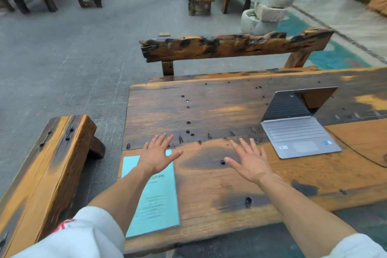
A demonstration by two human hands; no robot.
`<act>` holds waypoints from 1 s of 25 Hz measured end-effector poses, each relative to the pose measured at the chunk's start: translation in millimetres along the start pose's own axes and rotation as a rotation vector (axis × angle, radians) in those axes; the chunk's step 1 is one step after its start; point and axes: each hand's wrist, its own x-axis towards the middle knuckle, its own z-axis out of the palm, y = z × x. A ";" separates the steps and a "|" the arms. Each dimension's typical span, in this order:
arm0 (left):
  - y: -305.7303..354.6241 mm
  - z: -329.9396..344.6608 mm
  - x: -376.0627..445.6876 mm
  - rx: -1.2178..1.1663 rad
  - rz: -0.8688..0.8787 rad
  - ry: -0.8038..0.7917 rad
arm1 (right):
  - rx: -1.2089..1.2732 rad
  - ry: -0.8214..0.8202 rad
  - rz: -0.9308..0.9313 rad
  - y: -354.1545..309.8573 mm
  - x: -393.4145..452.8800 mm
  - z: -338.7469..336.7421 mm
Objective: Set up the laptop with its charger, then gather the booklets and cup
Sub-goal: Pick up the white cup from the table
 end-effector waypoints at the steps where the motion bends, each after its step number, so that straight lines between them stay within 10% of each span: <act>1: 21.8 -1.3 0.0 0.017 0.038 0.011 | 0.011 0.027 0.028 20.4 -10.2 -7.5; 25: 526.8 104.2 -62.2 0.194 0.965 -0.129 | 0.273 0.296 0.931 393.9 -370.4 14.4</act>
